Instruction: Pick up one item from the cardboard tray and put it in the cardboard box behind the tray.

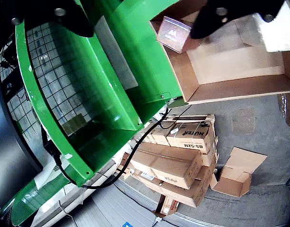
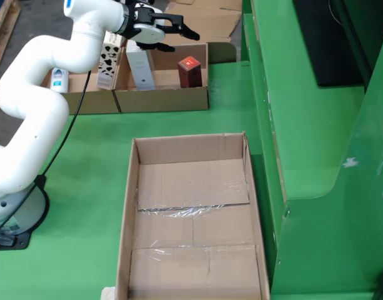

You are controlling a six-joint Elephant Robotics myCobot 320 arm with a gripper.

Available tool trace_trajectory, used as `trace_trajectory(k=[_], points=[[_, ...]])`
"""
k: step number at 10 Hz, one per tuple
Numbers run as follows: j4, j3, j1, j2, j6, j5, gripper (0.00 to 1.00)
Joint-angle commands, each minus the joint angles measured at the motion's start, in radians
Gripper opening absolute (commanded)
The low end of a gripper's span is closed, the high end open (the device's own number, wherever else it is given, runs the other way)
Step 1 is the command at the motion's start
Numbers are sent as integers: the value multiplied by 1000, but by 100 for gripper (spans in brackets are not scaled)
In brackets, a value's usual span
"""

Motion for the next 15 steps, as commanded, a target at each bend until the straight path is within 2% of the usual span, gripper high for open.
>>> trace_trajectory(k=[1, 15], points=[[-8, 8, 8, 21, -17, 9, 100], [-8, 8, 8, 21, 44, 9, 100]])
